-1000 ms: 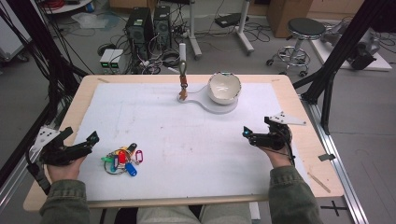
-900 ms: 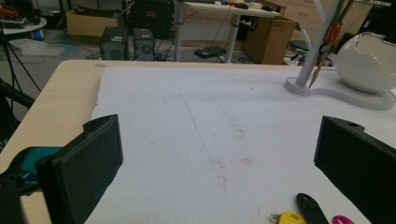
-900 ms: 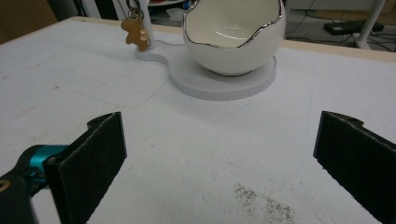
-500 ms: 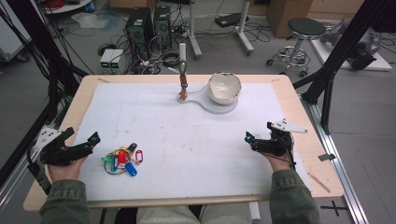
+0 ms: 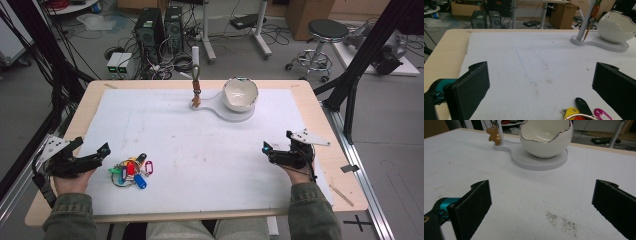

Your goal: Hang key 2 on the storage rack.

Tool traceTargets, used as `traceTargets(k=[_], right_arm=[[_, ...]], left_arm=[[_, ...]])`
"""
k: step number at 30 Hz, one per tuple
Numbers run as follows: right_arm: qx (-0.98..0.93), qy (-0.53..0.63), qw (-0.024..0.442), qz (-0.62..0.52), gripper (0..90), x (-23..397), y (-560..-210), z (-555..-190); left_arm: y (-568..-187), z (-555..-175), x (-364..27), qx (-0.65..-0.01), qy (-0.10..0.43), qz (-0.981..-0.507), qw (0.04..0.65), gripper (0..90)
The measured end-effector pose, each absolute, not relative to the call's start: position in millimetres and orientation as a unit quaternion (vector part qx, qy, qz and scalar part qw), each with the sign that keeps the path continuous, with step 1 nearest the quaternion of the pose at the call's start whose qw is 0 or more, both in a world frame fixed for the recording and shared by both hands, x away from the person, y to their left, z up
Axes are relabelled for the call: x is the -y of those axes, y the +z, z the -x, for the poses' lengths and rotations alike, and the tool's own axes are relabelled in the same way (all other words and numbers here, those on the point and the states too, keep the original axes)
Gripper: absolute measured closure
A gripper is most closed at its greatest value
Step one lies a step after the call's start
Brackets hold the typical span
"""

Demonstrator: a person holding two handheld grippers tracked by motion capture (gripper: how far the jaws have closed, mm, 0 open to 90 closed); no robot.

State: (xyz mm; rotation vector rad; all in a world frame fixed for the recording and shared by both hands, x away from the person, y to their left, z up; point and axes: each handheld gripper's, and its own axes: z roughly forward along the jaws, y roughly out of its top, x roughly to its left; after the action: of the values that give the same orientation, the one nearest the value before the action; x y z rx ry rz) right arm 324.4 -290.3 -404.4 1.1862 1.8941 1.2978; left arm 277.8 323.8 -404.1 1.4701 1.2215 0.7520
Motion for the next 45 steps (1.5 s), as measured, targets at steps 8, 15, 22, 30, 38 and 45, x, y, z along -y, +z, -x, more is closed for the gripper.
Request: traceTargets(k=[8, 15, 22, 30, 38, 45], right_arm=[[-0.703, 0.488, 0.275, -0.438, 1.6, 290, -404, -323], [-0.704, 0.489, 0.278, -0.433, 1.6, 290, -404, -321], [-0.705, 0.490, 0.277, -0.431, 1.6, 290, -404, -321], [-0.705, 0.493, 0.277, -0.429, 1.6, 291, -404, -320], [-0.704, 0.494, 0.274, -0.431, 1.6, 291, -403, -319], [-0.703, 0.498, 0.271, -0.430, 1.6, 293, -403, -319]], left_arm=[[-405, -279, -317, -0.501, 0.300, -0.629, 0.514, 1.7], [-406, -281, -310, -0.490, 0.286, -0.648, 0.509, 1.7], [-408, -282, -303, -0.481, 0.272, -0.665, 0.503, 1.7], [-409, -283, -295, -0.475, 0.259, -0.687, 0.485, 1.7], [-411, -281, -289, -0.485, 0.216, -0.704, 0.472, 1.7], [-413, -279, -284, -0.492, 0.184, -0.719, 0.455, 1.7]])
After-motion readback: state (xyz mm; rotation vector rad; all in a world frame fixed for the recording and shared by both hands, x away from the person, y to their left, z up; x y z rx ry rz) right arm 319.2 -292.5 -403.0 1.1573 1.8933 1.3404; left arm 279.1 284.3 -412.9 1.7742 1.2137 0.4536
